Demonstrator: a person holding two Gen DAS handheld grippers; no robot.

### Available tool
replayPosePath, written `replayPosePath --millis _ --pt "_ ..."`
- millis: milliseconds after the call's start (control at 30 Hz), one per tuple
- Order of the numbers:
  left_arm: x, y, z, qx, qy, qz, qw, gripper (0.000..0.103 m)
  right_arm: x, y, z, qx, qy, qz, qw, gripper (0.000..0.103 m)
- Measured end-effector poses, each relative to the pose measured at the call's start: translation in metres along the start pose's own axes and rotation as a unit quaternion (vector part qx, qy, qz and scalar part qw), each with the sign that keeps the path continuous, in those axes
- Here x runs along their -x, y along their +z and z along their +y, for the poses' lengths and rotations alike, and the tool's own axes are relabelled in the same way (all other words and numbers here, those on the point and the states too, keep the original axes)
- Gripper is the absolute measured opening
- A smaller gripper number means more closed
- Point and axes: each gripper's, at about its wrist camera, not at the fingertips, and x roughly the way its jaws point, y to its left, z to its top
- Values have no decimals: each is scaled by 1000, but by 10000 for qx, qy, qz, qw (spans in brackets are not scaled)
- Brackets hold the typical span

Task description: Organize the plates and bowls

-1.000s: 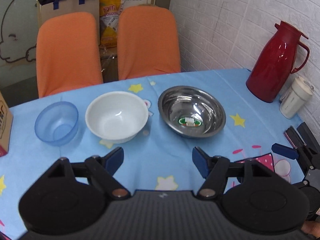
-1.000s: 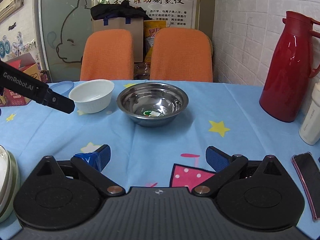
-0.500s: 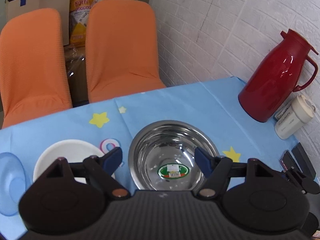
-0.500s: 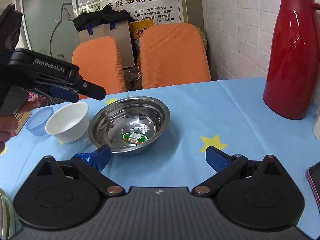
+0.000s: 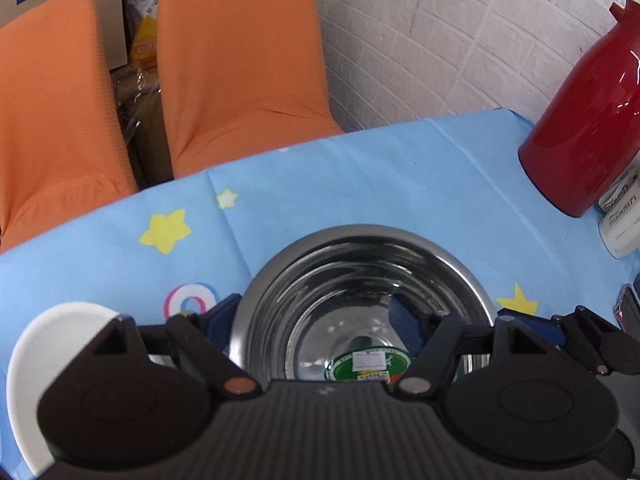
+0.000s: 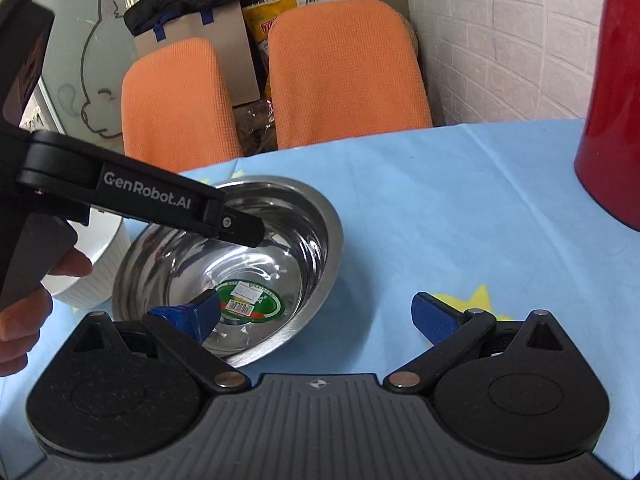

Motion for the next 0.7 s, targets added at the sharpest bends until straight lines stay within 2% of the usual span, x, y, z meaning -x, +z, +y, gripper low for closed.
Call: replayPosePath --millis 300,567,700 --pt "-7 -3 -8 -176 13 85 9998 71 -9 -1 13 357 -101 -52 9993 89" --pt "-8 -13 -22 -435 -117 289 9986 71 0 -5 22 499 300 155 9982 89" --pt "-1 -24 -27 -603 -233 399 9971 70 7 -8 24 637 275 171 9974 89"
